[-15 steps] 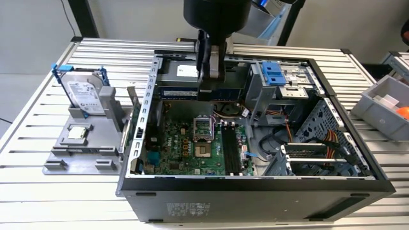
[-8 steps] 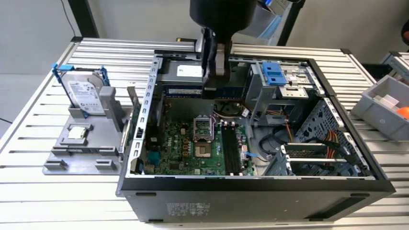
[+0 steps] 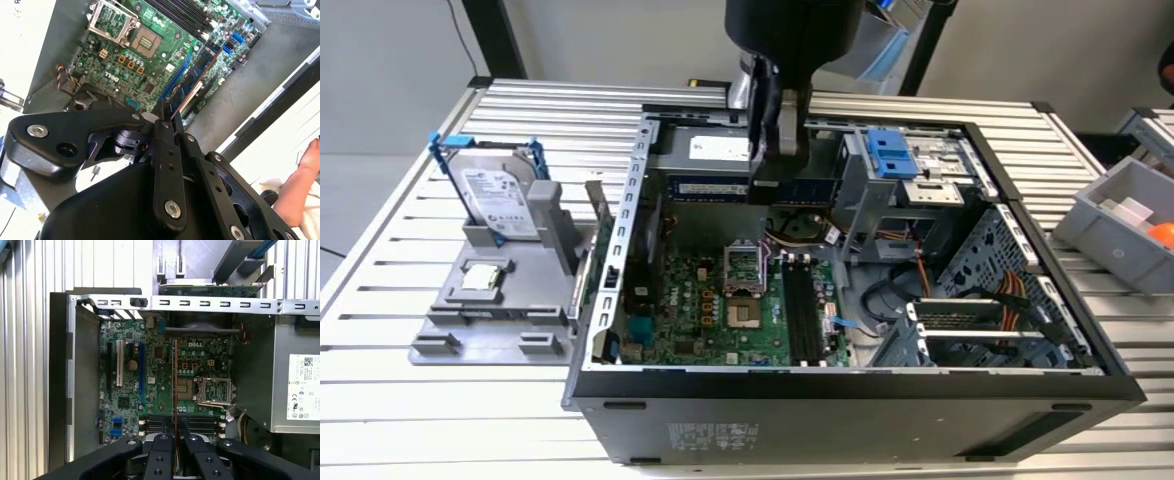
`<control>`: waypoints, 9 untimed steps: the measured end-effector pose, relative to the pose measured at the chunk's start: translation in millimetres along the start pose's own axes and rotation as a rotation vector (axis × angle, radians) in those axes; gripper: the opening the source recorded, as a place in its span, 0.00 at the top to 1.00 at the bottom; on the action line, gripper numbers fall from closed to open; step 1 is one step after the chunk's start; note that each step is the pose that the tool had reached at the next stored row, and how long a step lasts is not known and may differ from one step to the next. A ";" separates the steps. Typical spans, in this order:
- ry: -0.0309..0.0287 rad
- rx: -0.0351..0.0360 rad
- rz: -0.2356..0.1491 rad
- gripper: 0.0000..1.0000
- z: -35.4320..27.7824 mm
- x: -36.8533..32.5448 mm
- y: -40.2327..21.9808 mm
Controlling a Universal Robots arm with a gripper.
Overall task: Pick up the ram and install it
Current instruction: 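Pick up the ram and move it above insertion slot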
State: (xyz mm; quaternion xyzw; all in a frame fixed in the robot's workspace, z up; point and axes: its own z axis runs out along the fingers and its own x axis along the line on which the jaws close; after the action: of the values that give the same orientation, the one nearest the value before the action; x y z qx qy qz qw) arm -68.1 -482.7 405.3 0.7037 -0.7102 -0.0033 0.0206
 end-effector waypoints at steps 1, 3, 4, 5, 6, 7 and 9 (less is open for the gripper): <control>-0.0001 0.0000 0.000 1.00 0.0 0.0 -0.1; 0.0000 0.0000 0.000 1.00 0.0 -0.1 -0.3; -0.0001 0.0001 0.000 1.00 0.0 -0.2 -0.5; -0.0001 0.0001 0.000 1.00 0.0 -0.3 -0.8; 0.0000 0.0000 0.000 1.00 0.0 -0.3 -1.0; -0.0001 0.0001 0.000 1.00 0.0 -0.4 -1.3; 0.0000 0.0000 0.000 1.00 0.0 -0.4 -2.0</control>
State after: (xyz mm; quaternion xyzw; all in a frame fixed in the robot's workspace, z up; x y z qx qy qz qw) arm -66.1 -482.3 405.2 0.7038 -0.7101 -0.0033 0.0206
